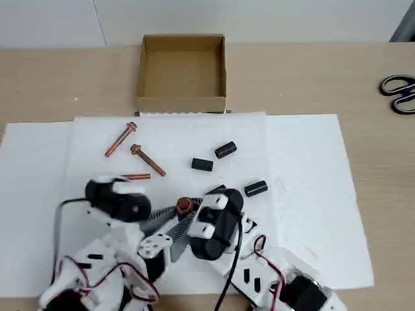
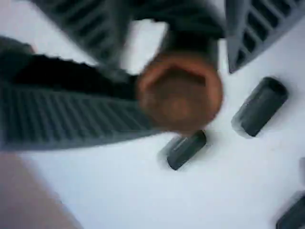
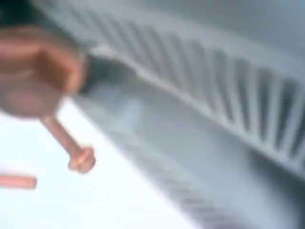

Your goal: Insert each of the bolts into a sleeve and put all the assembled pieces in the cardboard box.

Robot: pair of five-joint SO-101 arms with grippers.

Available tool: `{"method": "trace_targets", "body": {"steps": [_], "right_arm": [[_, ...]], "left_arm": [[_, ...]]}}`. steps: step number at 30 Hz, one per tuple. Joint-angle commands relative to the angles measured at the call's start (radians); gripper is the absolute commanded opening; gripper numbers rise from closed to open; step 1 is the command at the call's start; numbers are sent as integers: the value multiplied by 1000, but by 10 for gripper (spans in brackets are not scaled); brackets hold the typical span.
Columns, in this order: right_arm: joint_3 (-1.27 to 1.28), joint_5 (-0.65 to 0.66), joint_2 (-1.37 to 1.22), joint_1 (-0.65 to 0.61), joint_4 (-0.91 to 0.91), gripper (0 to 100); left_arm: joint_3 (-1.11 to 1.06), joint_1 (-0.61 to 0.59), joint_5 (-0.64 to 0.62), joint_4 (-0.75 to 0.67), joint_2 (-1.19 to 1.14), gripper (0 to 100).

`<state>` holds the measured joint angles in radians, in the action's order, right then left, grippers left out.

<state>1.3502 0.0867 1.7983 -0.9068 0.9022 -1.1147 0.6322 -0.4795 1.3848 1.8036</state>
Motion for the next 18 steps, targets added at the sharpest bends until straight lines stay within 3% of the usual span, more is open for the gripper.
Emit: {"method": "trace_targets", "body": {"steps": [1,13,18], "right_arm": [[-11,8,13,2,-48,4],[29,5,13,2,-48,4],[34,3,13,2,-48,4]], "left_arm": [[12,-3,6,12,-8,213],[111,-66,11,12,-9,212],[176,-149,34,9,-9,80]]}}
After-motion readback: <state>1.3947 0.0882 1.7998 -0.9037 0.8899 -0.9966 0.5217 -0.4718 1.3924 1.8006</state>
